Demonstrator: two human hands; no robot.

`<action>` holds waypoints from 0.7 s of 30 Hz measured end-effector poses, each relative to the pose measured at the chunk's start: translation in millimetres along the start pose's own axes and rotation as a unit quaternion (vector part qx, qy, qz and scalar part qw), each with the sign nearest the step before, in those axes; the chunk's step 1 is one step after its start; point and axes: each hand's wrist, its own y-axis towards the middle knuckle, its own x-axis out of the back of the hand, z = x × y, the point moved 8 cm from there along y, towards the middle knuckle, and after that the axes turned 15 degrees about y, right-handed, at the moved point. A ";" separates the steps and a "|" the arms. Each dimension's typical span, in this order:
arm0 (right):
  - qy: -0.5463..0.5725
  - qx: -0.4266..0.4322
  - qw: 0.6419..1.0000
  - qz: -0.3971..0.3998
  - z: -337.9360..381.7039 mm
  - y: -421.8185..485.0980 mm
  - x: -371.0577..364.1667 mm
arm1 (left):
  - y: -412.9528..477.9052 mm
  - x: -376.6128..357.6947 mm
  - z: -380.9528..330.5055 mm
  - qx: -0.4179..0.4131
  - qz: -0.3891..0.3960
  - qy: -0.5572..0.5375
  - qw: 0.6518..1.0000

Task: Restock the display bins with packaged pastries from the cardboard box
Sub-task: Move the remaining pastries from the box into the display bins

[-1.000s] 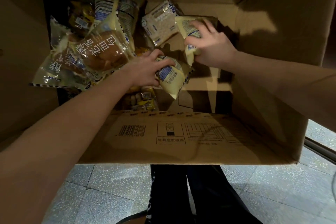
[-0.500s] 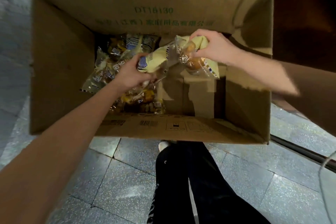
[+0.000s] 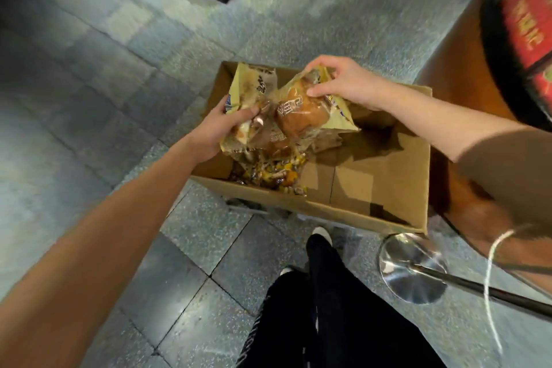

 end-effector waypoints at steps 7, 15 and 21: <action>-0.076 0.075 0.993 0.055 113.7 -8.0 -59.9 | -104.1 72.4 -27.1 -0.022 -0.067 -0.055 0.996; -0.075 0.140 0.967 0.198 223.2 8.4 -147.2 | -213.8 140.9 -54.6 -0.050 -0.215 -0.101 0.970; -0.054 0.175 0.923 0.338 278.0 -13.3 -239.9 | -312.8 166.2 -24.4 -0.031 -0.349 -0.154 0.924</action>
